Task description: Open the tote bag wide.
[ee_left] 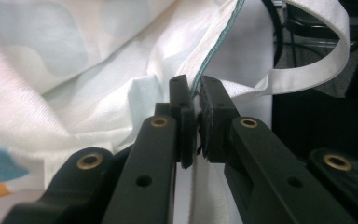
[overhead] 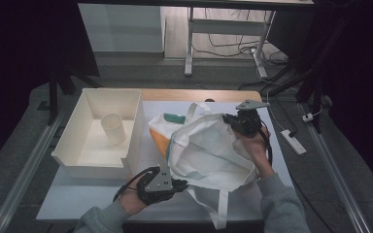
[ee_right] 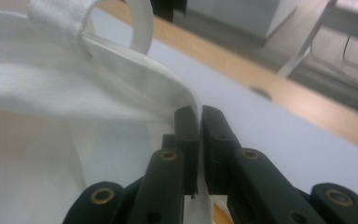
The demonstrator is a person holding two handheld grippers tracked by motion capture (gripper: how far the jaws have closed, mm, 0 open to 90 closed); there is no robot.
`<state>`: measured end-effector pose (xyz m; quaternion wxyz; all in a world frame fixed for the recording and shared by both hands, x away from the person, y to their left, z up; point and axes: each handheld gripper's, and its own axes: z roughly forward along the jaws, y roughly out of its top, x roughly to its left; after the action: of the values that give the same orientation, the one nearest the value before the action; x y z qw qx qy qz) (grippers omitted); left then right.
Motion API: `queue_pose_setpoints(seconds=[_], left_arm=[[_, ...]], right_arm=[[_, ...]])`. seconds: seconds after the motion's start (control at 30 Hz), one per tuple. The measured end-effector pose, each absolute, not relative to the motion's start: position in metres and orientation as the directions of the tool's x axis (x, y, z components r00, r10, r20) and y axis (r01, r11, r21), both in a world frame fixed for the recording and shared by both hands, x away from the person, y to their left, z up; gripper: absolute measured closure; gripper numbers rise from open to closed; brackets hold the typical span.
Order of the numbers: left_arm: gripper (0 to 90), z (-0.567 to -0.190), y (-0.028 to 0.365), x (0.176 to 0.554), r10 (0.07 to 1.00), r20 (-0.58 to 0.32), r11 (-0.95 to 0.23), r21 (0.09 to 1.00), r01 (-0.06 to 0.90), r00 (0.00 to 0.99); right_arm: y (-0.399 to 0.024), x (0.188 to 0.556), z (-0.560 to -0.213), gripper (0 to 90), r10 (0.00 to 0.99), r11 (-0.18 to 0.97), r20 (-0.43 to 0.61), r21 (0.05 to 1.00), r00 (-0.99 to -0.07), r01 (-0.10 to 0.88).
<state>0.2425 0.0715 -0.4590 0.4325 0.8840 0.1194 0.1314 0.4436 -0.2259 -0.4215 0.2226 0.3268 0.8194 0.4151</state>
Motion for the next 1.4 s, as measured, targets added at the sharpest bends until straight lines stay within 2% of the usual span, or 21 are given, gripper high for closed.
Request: queue_pose_setpoints(seconds=[0.17, 0.37, 0.83, 1.2, 1.3, 1.4], left_arm=[[83.7, -0.464, 0.071, 0.248, 0.326, 0.112, -0.601, 0.791, 0.114, 0.939], [83.7, -0.468, 0.067, 0.252, 0.324, 0.103, -0.615, 0.778, 0.126, 0.940], [83.4, -0.480, 0.058, 0.258, 0.330, 0.081, -0.641, 0.750, 0.160, 0.941], [82.6, -0.480, 0.058, 0.260, 0.332, 0.075, -0.635, 0.755, 0.164, 0.940], [77.8, -0.479, 0.058, 0.259, 0.337, 0.065, -0.625, 0.762, 0.172, 0.939], [64.5, -0.468, 0.059, 0.255, 0.354, 0.075, -0.602, 0.781, 0.166, 0.932]], right_arm=[[-0.225, 0.467, -0.455, 85.8, 0.739, 0.478, -0.081, 0.763, -0.669, 0.435], [-0.227, 0.476, -0.472, 85.8, 0.753, 0.478, -0.070, 0.742, -0.654, 0.471], [-0.229, 0.480, -0.493, 85.9, 0.760, 0.488, -0.065, 0.715, -0.647, 0.501], [-0.229, 0.479, -0.492, 85.8, 0.761, 0.475, -0.051, 0.723, -0.646, 0.502], [-0.229, 0.479, -0.491, 85.2, 0.761, 0.473, -0.050, 0.725, -0.647, 0.501], [-0.229, 0.478, -0.489, 83.0, 0.756, 0.471, -0.044, 0.729, -0.653, 0.497]])
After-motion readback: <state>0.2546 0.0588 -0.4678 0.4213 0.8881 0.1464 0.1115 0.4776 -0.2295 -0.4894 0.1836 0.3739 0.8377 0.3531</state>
